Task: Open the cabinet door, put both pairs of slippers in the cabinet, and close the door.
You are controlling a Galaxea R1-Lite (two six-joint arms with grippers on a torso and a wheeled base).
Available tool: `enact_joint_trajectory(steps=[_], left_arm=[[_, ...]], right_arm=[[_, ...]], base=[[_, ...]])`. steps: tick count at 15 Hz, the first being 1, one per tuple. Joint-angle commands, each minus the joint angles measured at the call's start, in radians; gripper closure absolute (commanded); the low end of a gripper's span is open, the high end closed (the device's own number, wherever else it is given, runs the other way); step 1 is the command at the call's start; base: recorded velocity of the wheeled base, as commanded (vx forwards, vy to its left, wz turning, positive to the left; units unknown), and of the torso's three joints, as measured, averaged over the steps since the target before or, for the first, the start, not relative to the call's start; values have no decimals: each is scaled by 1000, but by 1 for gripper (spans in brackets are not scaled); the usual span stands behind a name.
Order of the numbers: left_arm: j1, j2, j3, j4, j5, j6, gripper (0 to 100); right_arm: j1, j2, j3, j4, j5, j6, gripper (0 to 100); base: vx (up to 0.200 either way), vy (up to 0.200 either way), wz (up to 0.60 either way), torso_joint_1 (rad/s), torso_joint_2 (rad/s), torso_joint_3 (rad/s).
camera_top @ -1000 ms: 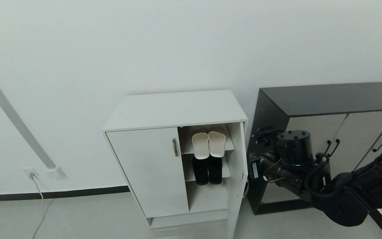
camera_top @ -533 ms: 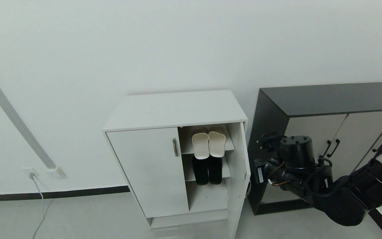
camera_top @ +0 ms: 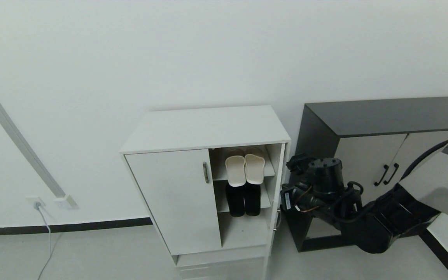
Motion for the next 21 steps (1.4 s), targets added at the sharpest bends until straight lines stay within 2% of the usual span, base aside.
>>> enact_joint_trajectory(steps=[1, 4, 9, 12, 14, 17, 21], left_arm=[[0, 1, 0, 0, 1, 0, 100], [0, 1, 0, 0, 1, 0, 100], [0, 1, 0, 0, 0, 0, 100], [0, 1, 0, 0, 0, 0, 100], [0, 1, 0, 0, 0, 0, 100], [0, 1, 0, 0, 0, 0, 100], [0, 1, 0, 0, 0, 1, 100]], right_arm=[[19, 75, -82, -13, 18, 22, 100], [20, 101, -125, -19, 26, 32, 100], [56, 98, -100, -159, 221, 177, 100], [65, 87, -83, -160, 228, 180, 100], [57, 19, -42, -159, 224, 176, 100], [34, -143, 93, -163, 227, 137, 100], [26, -175, 242, -277, 230, 58, 100]], base=[[0, 0, 0, 0, 0, 0], [0, 0, 0, 0, 0, 0], [0, 0, 0, 0, 0, 0], [0, 0, 0, 0, 0, 0], [0, 0, 0, 0, 0, 0], [0, 0, 0, 0, 0, 0], [0, 0, 0, 0, 0, 0]])
